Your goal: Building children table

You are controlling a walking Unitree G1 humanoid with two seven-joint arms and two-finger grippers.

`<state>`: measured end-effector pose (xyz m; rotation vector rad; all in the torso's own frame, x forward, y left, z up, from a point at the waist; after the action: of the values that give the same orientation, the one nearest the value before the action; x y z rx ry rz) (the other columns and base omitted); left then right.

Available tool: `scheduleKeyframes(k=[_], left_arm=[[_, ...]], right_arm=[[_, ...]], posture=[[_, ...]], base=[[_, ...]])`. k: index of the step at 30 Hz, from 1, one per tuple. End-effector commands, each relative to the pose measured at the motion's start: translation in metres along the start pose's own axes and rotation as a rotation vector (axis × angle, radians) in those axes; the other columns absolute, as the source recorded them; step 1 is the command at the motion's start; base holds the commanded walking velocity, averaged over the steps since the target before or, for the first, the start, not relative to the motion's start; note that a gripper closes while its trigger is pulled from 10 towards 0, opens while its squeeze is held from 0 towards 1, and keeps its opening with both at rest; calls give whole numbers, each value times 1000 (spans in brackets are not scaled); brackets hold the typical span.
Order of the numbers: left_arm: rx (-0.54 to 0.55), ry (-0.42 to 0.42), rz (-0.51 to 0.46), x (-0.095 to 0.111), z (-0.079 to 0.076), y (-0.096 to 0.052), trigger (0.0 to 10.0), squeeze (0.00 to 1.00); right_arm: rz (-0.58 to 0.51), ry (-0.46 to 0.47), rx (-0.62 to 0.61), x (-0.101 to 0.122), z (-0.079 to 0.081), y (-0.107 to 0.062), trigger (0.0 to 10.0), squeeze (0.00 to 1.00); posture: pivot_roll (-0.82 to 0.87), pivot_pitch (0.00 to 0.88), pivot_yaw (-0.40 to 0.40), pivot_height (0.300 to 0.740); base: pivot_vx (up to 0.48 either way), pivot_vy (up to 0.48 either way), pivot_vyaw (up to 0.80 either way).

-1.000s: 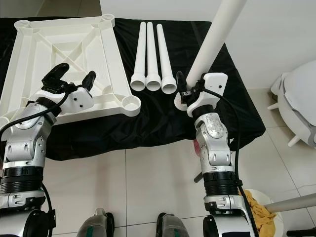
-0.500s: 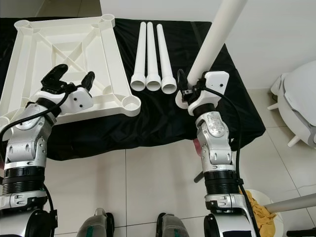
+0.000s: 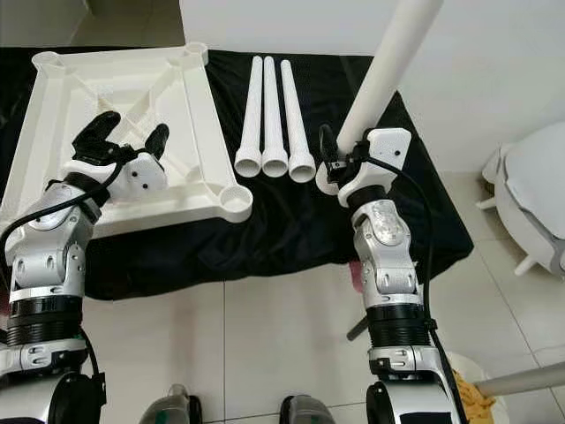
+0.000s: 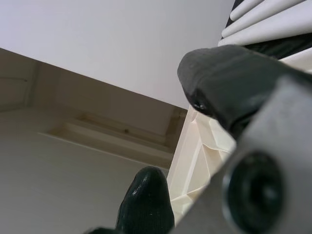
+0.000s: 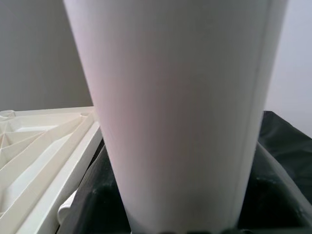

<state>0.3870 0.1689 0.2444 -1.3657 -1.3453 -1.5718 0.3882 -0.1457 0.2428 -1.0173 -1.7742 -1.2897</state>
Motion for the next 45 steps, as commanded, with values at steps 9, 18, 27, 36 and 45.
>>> scheduleKeyframes(k=[9,18,27,36,45], left_arm=[[215,-2,-61,9,22,-3,10000,0],[218,0,-58,9,23,-3,10000,0],[220,4,-56,9,23,-5,10000,0],[225,-30,-61,8,21,-7,10000,0],[243,13,-51,7,23,-7,10000,0]], right_arm=[[-17,-15,-15,3,-7,1,10000,0],[-16,-18,-13,2,-7,1,10000,0],[-10,-18,-11,0,-6,1,10000,0],[-8,-19,-13,-1,-8,1,10000,0],[-6,-16,-17,-2,-9,2,10000,0]], posture=[[19,54,-12,740],[23,56,-11,740],[25,60,-10,740],[29,68,-11,740],[30,77,-8,740]], base=[[257,0,0],[259,0,0],[259,0,0],[57,0,0],[0,0,0]])
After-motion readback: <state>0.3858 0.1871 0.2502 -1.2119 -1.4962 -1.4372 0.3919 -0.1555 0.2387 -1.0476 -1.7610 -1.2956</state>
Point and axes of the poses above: a point about 5 cm out from each wrist's last joint towards the gripper, its own y axis pointing out of the wrist towards the gripper, its own x axis along the axis of the wrist's last joint, z = x × y, the point moved 6 cm from there along y, pointing out of the wrist towards the gripper, and after that the axes turned 13 degrees about -y, right-handed, at the moved point
